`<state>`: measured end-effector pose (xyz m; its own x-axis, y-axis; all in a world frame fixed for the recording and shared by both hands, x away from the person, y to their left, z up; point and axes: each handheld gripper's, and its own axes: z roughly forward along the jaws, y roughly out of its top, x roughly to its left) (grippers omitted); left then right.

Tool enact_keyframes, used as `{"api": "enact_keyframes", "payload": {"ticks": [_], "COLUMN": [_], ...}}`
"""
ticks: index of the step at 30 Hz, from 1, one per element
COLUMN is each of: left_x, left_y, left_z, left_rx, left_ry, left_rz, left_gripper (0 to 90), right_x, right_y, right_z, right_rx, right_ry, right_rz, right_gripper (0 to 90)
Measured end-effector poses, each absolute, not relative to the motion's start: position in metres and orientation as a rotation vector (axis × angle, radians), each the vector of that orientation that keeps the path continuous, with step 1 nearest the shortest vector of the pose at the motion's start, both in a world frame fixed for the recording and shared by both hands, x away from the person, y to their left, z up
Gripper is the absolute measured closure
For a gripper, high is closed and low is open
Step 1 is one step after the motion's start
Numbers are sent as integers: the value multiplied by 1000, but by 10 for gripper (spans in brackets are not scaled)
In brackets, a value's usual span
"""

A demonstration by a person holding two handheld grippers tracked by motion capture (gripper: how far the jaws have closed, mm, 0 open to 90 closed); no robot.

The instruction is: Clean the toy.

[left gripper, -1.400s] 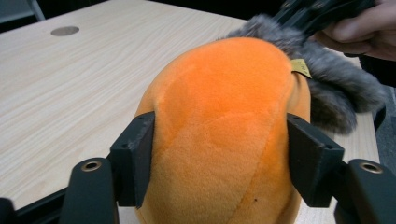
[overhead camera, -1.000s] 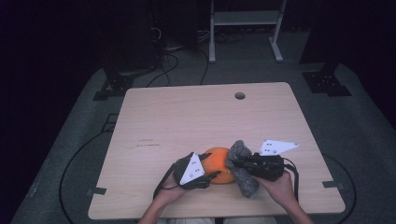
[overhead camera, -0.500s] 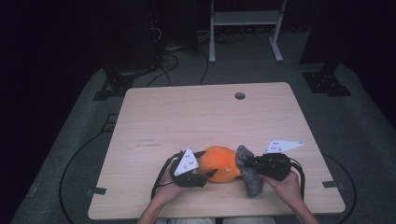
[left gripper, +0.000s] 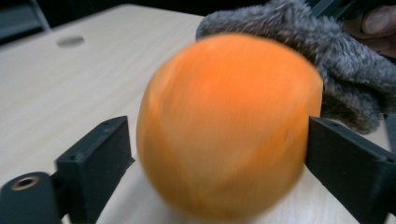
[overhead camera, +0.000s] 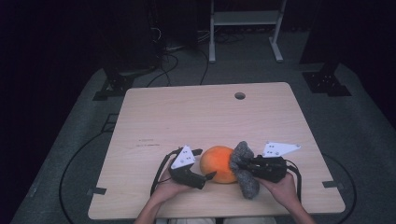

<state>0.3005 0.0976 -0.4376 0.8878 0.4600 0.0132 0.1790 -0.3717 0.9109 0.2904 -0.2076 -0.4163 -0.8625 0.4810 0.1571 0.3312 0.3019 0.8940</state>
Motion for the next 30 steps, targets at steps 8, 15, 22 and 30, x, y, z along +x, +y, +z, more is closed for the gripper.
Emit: {"api": "enact_keyframes", "payload": {"ticks": [8, 15, 22, 30], "left_x": [301, 295, 288, 289], "left_y": [93, 88, 81, 83], "left_z": [-440, -435, -432, -434], "left_rx": [1929, 1950, 1994, 1956], "left_ry": [465, 428, 369, 370], "left_rz": [296, 349, 405, 368], "left_gripper": [397, 408, 440, 420], "right_x": [297, 284, 278, 282], "right_y": [-232, -228, -193, -223], "right_z": [-424, -397, -396, -395], "right_rx": [866, 770, 617, 745], "right_ry": [2409, 2324, 2403, 2367], "right_rz": [1559, 1638, 1531, 1515], "right_gripper": [808, 808, 809, 809]}}
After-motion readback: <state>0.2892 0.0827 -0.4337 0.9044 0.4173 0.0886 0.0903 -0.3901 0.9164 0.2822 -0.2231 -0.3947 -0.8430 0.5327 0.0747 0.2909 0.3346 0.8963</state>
